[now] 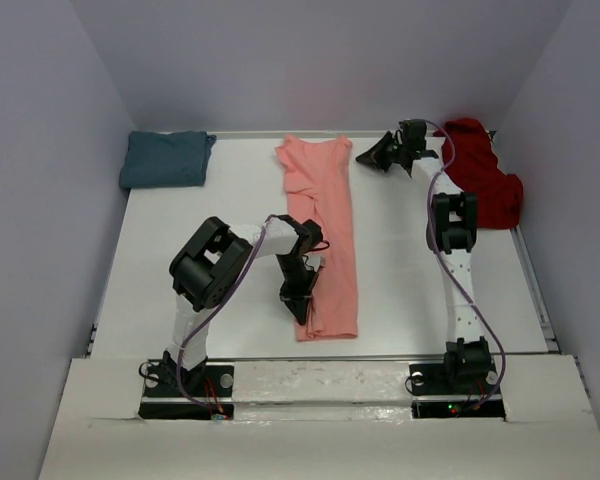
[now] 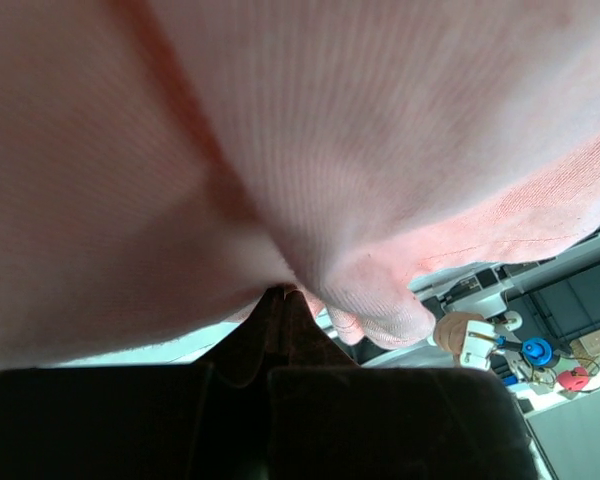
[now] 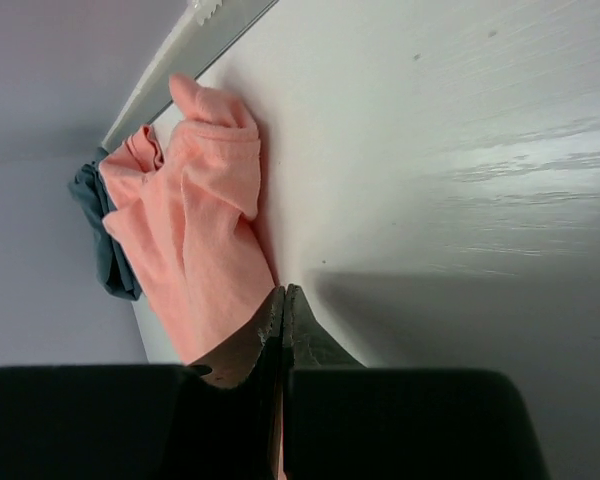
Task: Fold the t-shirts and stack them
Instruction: Fold the tshirt
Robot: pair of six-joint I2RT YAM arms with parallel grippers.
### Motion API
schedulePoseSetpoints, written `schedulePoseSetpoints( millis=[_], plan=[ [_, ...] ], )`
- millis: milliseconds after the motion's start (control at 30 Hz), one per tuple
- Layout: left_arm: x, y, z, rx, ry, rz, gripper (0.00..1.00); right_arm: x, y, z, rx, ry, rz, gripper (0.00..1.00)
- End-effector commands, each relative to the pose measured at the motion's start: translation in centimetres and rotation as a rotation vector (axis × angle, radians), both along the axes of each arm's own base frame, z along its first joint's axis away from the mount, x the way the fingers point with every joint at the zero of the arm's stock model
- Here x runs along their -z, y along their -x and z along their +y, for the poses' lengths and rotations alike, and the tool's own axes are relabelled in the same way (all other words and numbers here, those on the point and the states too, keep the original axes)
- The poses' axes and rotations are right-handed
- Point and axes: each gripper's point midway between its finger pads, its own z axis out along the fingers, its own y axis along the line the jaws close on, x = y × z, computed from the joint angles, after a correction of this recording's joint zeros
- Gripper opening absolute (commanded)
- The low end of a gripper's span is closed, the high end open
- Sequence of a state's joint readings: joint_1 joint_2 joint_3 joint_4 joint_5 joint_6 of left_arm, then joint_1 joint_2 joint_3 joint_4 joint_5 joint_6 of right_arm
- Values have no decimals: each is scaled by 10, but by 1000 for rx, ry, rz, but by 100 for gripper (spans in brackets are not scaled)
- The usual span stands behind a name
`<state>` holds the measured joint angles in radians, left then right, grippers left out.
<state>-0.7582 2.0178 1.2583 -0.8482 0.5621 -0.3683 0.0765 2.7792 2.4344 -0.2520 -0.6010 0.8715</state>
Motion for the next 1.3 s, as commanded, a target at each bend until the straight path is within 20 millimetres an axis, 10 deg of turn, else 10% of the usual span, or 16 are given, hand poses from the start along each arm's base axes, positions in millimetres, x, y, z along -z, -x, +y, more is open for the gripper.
schedulePoseSetpoints(
  millis=[0,100,167,267,333,367,833,1267],
  plan=[
    [-1,6,8,14,-23,-11,0,-22,-21,-21,37,-3,-100,0],
    [-2,5,7,17,-20,-11,0,-32,-19,-25,19,-21,-111,18],
    [-4,0,3,19,-15,-26,0,-43,-11,-19,-34,-43,-118,58],
    [-8,-11,-3,25,-7,-55,0,-59,13,-19,-66,-16,-93,70],
    [-10,-16,-6,24,-8,-67,0,-39,45,-21,-82,-1,1,72],
    [-10,-19,-8,23,-6,-71,0,-69,57,-22,-98,28,-43,72],
    [-31,-53,-28,-53,83,-143,0,-100,291,-35,-271,399,209,71],
    [-32,-57,-2,-144,57,-167,0,-60,461,9,-545,452,469,65]
  ],
)
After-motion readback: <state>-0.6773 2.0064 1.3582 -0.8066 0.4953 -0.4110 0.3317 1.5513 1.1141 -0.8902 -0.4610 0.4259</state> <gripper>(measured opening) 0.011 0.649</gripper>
